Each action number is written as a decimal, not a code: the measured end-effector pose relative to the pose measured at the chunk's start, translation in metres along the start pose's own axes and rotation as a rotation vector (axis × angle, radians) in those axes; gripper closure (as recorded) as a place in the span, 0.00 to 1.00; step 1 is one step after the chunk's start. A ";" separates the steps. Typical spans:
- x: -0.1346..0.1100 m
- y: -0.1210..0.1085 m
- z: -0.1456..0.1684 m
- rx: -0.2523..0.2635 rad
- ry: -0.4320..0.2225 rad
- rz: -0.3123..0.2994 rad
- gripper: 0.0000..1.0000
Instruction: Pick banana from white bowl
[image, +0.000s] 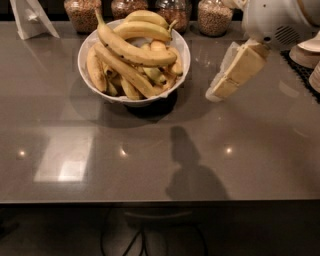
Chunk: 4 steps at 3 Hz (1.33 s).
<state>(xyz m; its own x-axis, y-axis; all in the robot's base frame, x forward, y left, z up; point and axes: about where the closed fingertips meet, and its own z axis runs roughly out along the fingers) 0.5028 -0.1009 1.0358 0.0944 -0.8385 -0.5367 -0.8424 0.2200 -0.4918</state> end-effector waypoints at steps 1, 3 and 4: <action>-0.020 -0.006 0.023 -0.022 -0.058 -0.028 0.00; -0.046 -0.022 0.082 -0.055 -0.108 -0.127 0.02; -0.050 -0.032 0.106 -0.063 -0.115 -0.160 0.11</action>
Offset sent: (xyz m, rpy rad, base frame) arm 0.0579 0.0836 -0.0245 0.0464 -0.0231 0.1896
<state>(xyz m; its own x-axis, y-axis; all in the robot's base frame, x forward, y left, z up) 0.5813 -0.0127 1.0060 0.2867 -0.7971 -0.5315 -0.8428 0.0539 -0.5355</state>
